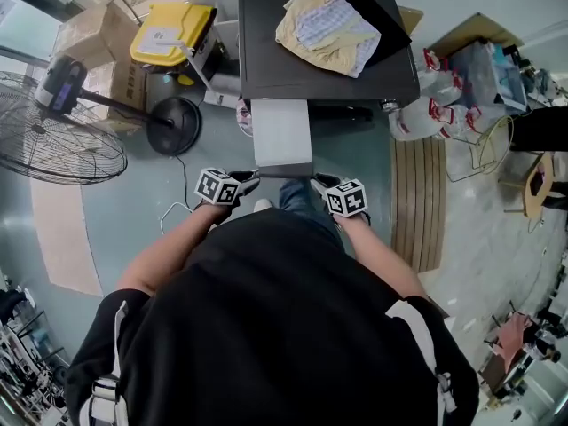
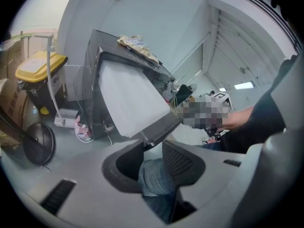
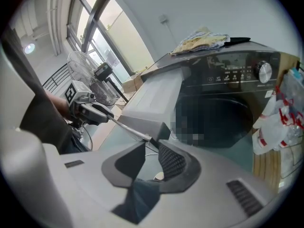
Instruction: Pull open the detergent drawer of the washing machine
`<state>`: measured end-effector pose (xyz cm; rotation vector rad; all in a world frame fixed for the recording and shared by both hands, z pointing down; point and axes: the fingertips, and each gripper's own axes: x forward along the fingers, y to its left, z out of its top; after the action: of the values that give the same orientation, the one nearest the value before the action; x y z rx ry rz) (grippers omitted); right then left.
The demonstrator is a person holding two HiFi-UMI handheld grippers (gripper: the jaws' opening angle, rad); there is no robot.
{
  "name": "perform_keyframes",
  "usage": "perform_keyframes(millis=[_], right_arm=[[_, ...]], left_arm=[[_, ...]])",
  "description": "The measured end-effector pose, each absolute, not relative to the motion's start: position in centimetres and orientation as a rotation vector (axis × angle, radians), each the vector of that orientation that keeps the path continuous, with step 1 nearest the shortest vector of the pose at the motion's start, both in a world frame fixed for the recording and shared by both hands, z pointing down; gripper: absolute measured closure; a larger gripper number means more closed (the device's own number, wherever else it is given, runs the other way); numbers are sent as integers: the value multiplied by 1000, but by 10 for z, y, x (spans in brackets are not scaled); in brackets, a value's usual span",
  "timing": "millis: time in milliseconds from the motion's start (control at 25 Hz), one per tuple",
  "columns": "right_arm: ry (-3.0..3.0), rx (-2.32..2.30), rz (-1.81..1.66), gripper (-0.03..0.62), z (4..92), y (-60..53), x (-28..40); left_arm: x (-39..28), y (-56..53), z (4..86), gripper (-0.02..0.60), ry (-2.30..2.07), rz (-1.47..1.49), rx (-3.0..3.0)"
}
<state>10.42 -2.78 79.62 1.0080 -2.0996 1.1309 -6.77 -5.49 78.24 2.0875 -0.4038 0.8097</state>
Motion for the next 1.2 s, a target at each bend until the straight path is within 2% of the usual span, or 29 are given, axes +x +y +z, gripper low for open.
perform_keyframes(millis=[760,1200], right_arm=[[-2065,1119,1228,502,805,-26,109],[-2060,1153,1188,507,787,-22,114]], left_arm=[[-66,-54,788,449,-316,843,2136],[-76,-58,765,449,-315,802,2185]])
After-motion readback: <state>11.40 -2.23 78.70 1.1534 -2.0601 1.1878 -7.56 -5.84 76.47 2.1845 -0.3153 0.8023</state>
